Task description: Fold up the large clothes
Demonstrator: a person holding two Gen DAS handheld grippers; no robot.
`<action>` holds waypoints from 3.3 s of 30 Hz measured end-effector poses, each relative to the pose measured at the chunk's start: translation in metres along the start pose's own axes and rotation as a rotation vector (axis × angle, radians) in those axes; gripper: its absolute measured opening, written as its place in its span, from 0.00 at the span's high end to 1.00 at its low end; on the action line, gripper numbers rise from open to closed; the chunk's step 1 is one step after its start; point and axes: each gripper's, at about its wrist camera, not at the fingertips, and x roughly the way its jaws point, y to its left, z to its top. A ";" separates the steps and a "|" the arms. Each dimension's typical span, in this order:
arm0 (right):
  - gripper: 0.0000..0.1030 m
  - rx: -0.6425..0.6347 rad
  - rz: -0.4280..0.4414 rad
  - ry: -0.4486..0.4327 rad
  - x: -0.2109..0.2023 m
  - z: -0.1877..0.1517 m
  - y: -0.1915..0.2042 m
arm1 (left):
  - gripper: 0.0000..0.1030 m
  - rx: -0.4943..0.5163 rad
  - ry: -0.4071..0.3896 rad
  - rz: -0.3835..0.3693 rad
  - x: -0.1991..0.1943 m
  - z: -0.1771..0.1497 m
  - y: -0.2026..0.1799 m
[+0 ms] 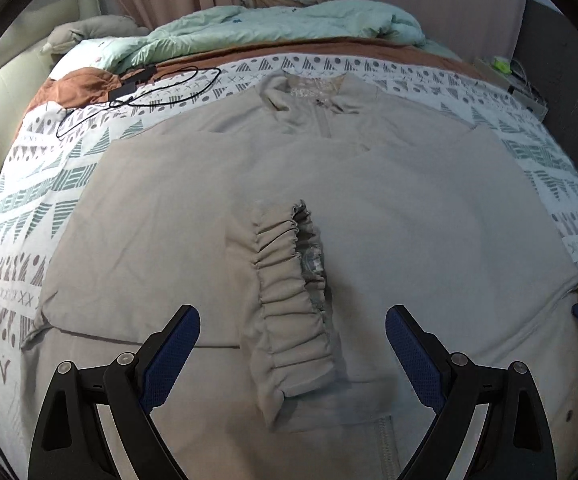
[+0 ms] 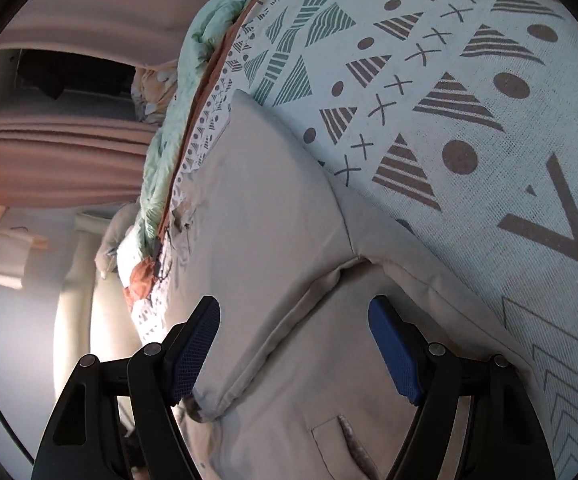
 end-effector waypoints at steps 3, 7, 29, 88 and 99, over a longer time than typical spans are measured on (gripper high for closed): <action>0.25 0.034 0.038 0.002 0.001 0.005 -0.006 | 0.14 -0.028 0.024 0.049 0.017 0.003 0.008; 0.25 0.049 0.070 -0.007 0.006 0.013 -0.007 | 0.28 -0.092 0.059 0.034 0.027 0.004 0.020; 0.49 0.163 0.007 -0.069 0.002 0.018 -0.021 | 0.78 -0.109 -0.037 0.011 0.026 0.066 0.039; 0.17 -0.138 -0.123 -0.266 -0.106 -0.119 0.030 | 0.22 -0.252 -0.116 -0.169 -0.137 -0.069 0.153; 0.17 -0.146 -0.066 -0.348 -0.172 -0.198 0.008 | 0.22 -0.319 -0.180 -0.214 -0.198 -0.153 0.204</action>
